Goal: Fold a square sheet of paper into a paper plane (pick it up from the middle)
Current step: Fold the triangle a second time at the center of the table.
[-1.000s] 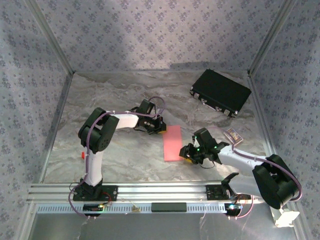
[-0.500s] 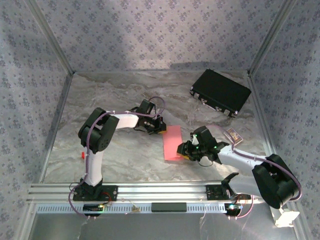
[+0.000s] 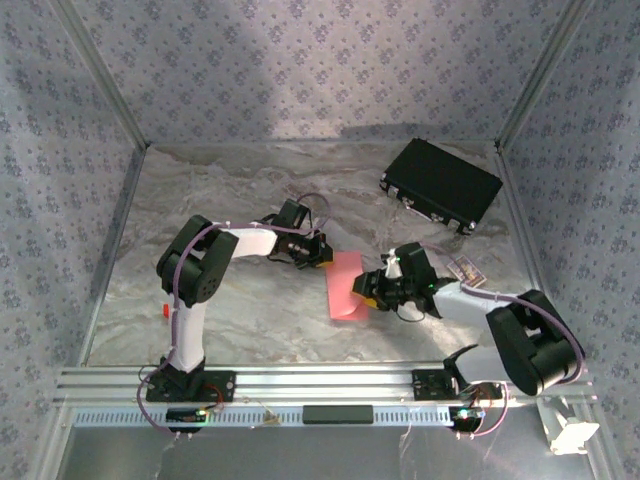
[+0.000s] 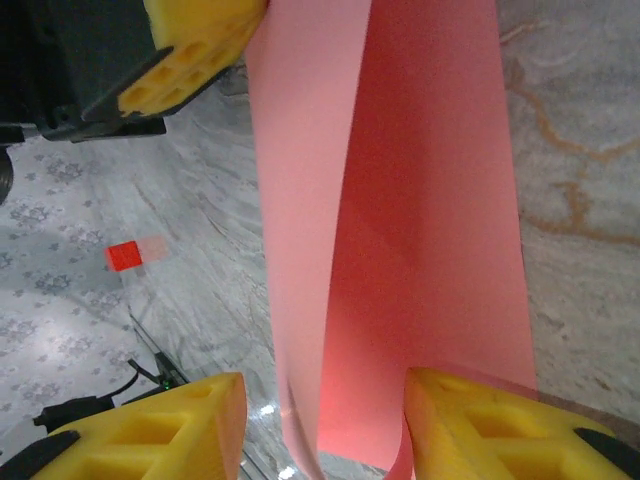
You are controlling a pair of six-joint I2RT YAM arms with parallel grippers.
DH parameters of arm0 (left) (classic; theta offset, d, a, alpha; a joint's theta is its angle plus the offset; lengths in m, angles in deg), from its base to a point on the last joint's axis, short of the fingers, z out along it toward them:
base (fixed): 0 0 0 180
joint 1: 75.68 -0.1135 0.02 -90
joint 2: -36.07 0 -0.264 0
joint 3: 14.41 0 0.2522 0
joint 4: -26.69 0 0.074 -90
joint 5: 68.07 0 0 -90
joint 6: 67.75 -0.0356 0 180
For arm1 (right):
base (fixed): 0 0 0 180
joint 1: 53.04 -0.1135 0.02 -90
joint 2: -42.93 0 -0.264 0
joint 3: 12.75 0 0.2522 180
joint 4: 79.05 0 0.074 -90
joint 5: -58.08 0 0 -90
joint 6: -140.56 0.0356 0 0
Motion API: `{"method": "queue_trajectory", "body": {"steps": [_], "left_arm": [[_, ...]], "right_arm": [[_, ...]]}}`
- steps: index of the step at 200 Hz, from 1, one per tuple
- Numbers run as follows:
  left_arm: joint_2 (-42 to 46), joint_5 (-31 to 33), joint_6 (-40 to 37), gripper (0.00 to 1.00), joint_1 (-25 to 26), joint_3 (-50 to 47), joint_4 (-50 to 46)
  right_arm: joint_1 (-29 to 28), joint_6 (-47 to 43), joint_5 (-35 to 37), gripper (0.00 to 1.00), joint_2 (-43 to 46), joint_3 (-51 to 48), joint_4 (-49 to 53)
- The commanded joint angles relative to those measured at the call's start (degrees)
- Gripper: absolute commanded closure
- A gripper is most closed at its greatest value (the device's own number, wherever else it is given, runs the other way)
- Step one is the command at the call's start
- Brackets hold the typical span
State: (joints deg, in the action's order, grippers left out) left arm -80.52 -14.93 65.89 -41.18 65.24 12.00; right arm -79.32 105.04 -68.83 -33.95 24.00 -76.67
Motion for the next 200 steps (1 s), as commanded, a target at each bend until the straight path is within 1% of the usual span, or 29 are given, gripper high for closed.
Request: {"method": "queue_trajectory", "body": {"steps": [1,36,80,97,132,165,200], "left_arm": [[-1.09,0.65,0.70,0.97,0.40,-1.95,-1.38],[-1.08,0.43,1.36,0.96,0.46,-2.34,-0.50],[-1.09,0.30,1.70,0.96,0.40,-2.30,-0.30],[-1.00,0.21,1.62,0.96,0.39,-2.24,-0.22],[-0.87,-0.10,1.80,0.96,0.40,-1.98,-0.21],[-0.65,-0.05,1.52,0.96,0.39,-1.68,-0.54],[-0.74,-0.17,1.27,0.96,0.39,-1.73,-0.82]], "right_arm": [[1.26,-2.21,-3.51,0.54,-1.54,1.77,-1.42],[3.79,-3.23,-5.14,0.55,-3.07,1.23,-2.26],[4.52,-4.40,-7.63,0.58,-4.14,1.19,-2.53],[4.48,-4.73,-7.89,0.60,-4.65,1.19,-2.39],[4.51,-5.69,-7.75,0.68,-6.01,1.19,-1.94],[5.10,-7.18,-6.87,0.67,-6.57,1.33,-0.12],[6.02,-9.39,-7.53,0.68,-6.55,1.34,0.66]]}}
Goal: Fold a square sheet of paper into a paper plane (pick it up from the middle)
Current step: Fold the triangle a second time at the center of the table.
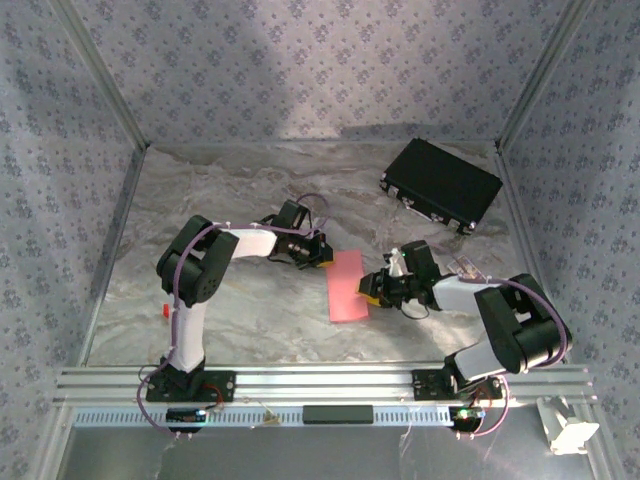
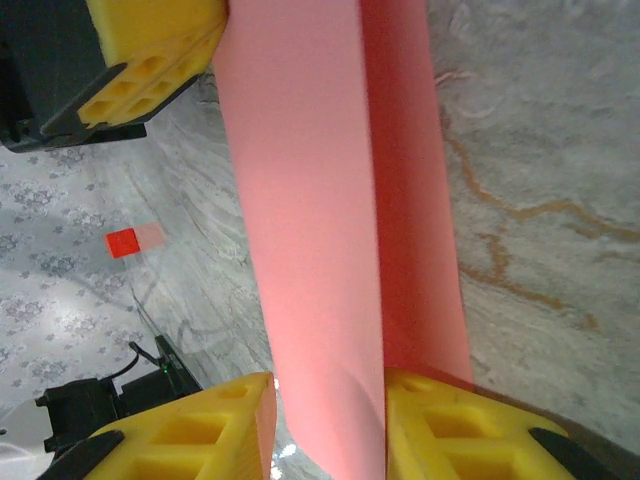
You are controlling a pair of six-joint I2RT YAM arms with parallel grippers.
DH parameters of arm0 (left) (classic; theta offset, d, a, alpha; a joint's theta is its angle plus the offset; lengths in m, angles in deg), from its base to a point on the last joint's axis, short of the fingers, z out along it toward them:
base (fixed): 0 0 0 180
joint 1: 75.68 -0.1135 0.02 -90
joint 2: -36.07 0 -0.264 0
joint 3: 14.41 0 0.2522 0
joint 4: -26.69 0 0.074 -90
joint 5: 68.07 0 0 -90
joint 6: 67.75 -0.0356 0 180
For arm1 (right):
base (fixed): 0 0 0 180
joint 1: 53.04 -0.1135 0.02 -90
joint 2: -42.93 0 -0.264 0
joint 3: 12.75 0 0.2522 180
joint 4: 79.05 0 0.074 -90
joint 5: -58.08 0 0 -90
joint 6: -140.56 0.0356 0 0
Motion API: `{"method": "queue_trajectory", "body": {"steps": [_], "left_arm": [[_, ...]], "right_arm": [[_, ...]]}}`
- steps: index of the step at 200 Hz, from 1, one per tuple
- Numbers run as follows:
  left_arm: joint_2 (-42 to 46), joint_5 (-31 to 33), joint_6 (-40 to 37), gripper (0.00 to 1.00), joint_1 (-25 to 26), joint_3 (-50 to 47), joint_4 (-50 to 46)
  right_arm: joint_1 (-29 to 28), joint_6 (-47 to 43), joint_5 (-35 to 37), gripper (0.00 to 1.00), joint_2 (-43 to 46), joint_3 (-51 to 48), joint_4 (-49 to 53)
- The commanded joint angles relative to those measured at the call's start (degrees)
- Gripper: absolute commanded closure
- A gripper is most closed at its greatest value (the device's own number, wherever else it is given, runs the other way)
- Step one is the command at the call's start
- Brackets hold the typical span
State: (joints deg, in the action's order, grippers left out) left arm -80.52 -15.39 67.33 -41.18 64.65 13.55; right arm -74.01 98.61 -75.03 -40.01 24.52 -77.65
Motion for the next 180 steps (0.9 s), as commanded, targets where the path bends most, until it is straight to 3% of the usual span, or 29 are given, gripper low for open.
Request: {"method": "queue_trajectory", "body": {"steps": [1,116,180], "left_arm": [[-0.74,0.31,-0.17,0.96,0.39,-1.18,-2.38],[-0.82,-0.40,-0.98,0.96,0.40,0.44,-3.68],[-1.84,-1.40,-0.85,0.95,0.17,1.83,-3.45]], "right_arm": [[0.78,-2.97,-1.39,0.68,-0.57,0.78,1.59],[1.10,-5.29,-2.78,0.78,-3.97,2.10,0.06],[1.34,-5.23,-3.12,0.77,-4.24,1.79,-1.61]]}}
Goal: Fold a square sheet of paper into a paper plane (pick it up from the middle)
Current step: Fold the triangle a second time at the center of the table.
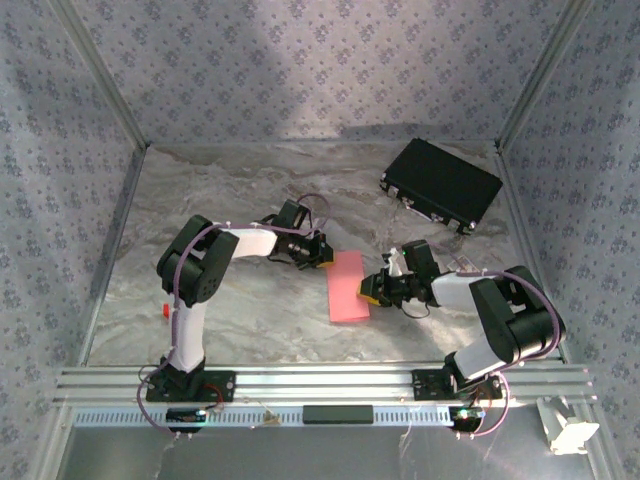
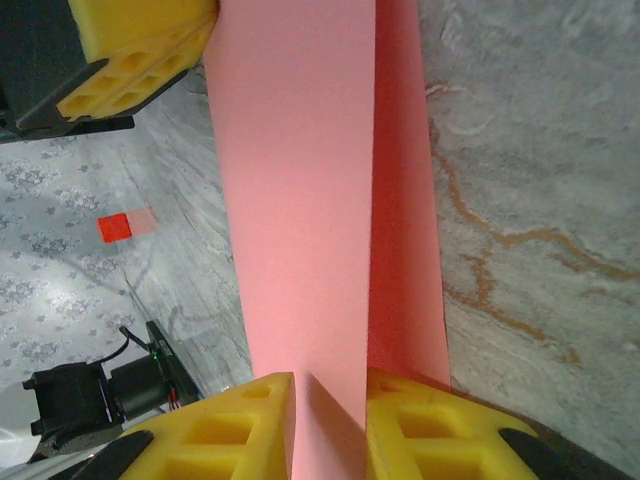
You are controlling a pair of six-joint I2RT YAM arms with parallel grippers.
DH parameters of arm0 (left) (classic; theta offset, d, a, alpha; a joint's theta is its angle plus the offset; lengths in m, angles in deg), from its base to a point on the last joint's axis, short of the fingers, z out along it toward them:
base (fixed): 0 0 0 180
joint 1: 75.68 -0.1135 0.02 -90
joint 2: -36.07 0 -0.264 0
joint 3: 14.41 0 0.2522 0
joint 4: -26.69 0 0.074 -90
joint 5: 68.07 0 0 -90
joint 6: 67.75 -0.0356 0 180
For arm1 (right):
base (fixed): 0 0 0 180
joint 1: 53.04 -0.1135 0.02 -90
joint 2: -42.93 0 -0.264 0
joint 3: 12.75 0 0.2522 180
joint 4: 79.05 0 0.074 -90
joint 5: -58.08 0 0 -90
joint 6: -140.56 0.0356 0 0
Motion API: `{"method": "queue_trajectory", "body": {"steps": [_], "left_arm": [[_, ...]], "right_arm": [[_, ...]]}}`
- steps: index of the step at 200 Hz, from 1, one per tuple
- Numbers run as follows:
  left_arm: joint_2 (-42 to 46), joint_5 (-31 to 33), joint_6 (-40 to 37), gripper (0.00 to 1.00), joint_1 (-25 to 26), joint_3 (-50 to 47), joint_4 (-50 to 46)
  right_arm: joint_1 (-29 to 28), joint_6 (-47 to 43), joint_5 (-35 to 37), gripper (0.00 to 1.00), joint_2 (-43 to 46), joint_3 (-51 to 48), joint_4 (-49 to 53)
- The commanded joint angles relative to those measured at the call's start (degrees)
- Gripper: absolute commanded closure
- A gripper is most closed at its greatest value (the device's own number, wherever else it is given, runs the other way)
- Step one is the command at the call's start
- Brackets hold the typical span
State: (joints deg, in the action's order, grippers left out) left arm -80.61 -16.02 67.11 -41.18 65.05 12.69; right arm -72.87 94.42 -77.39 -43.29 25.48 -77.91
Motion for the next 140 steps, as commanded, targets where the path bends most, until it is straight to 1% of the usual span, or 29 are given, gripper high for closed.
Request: {"method": "queue_trajectory", "body": {"steps": [1,35,46,59,73,80,97,114,123,140], "left_arm": [[-1.77,-0.74,-0.64,0.95,0.15,1.44,-2.59],[-2.07,-0.89,-0.98,0.95,-0.16,1.72,-2.98],[-1.64,-0.65,-1.07,0.94,-0.31,1.72,-2.93],[-0.69,-0.47,-1.32,0.91,-0.26,1.71,-2.87],[0.90,-0.51,-1.71,0.82,-0.31,1.64,-2.53],[2.08,-0.79,-1.77,0.76,-0.31,1.25,-1.87],[6.06,-1.40,-1.04,0.57,-0.30,0.00,0.91],[10.85,0.56,-2.53,0.43,-0.06,-0.98,0.71],[13.16,1.77,-3.92,0.38,-0.06,-1.17,-0.51],[17.49,4.31,-6.05,0.36,0.03,-2.72,-1.89]], "right_arm": [[0.18,-0.96,-0.71,0.77,-1.01,0.79,-1.44],[0.16,-0.40,-0.79,0.83,-1.33,0.84,-2.87],[0.24,-0.69,-0.21,0.83,-1.28,0.84,-2.51],[0.31,-0.44,0.18,0.87,-1.37,0.92,-2.39],[0.17,0.36,0.58,0.90,-1.31,0.84,-3.14],[0.07,0.96,1.07,0.92,-1.16,0.91,-3.35],[-0.61,3.27,2.92,0.95,-1.03,0.99,-4.87],[-1.71,5.42,4.92,0.98,-0.88,1.57,-5.82],[-2.32,6.70,6.21,0.98,-0.93,1.85,-6.43],[-3.72,9.85,8.32,0.98,-1.07,1.99,-8.59]]}}
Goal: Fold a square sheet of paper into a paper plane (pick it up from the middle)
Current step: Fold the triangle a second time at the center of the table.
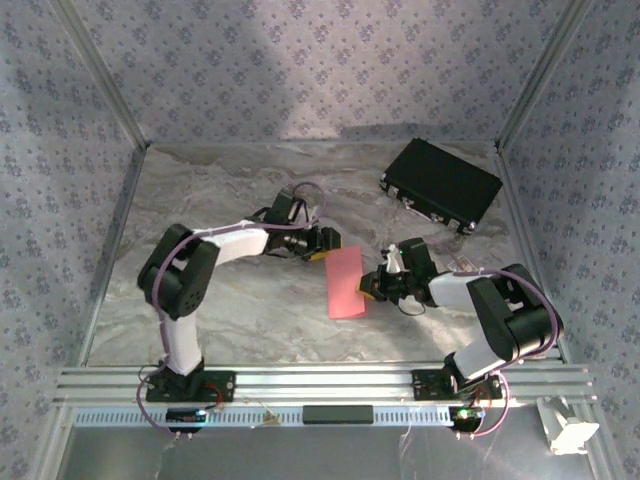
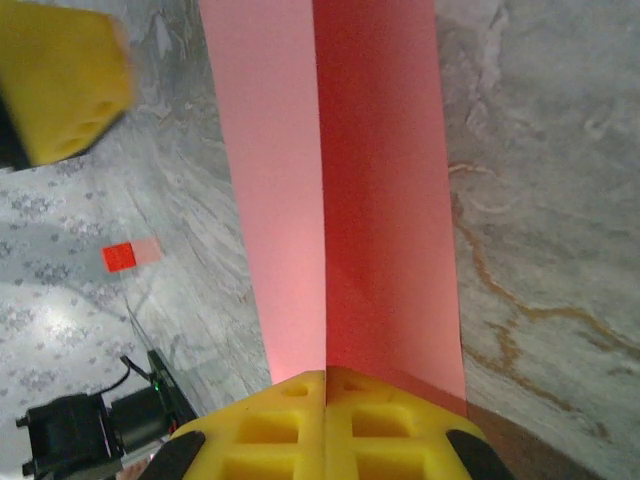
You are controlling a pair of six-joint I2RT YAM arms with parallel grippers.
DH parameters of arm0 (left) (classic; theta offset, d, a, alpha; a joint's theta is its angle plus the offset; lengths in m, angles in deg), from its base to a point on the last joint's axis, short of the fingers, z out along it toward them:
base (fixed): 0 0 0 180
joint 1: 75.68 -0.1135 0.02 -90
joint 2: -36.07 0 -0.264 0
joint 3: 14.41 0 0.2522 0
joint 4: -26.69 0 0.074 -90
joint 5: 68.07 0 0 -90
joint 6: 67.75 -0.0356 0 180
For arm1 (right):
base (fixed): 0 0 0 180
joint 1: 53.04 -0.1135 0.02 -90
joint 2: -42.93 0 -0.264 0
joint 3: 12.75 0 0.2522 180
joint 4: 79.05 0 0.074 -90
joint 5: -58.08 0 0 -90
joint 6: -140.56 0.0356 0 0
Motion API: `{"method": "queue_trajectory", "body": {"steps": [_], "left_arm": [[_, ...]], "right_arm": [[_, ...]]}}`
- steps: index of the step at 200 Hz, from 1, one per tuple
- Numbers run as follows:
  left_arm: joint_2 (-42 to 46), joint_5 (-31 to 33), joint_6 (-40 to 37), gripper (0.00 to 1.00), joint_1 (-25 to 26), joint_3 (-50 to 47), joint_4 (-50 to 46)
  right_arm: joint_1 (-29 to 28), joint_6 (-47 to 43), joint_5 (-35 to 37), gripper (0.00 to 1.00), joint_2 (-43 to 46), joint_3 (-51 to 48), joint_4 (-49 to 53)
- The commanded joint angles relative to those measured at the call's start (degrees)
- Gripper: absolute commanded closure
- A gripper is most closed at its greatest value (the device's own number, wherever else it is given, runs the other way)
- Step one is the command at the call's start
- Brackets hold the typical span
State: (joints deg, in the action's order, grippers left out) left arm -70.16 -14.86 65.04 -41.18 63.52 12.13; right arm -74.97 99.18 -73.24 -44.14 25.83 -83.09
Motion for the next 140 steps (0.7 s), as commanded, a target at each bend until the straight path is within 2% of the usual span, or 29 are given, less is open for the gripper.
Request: {"method": "queue_trajectory", "body": {"steps": [1,32,71,94,110,140], "left_arm": [[7.29,3.32,-4.18,0.36,0.03,-1.39,-1.32],[15.04,9.23,-6.57,0.37,0.82,-8.74,3.76],[21.93,16.66,-8.86,0.40,4.07,-16.88,10.10],[24.03,16.49,-9.21,0.41,5.31,-21.27,15.81],[24.77,13.00,-10.82,0.41,6.71,-24.01,22.06],[26.37,15.49,-16.73,0.41,11.38,-25.92,23.97]], "right_arm": [[-1.75,5.30,4.33,0.98,-0.21,1.59,-3.53],[-4.39,9.24,7.18,0.97,-0.04,1.99,-5.71],[-4.38,6.39,6.58,0.89,0.05,2.98,-2.27],[-3.50,5.26,5.12,0.87,-0.23,3.22,-1.99],[-3.12,4.60,4.78,0.87,-0.54,3.48,-1.65],[-2.75,4.08,3.74,0.87,-1.58,4.20,-1.63]]}}
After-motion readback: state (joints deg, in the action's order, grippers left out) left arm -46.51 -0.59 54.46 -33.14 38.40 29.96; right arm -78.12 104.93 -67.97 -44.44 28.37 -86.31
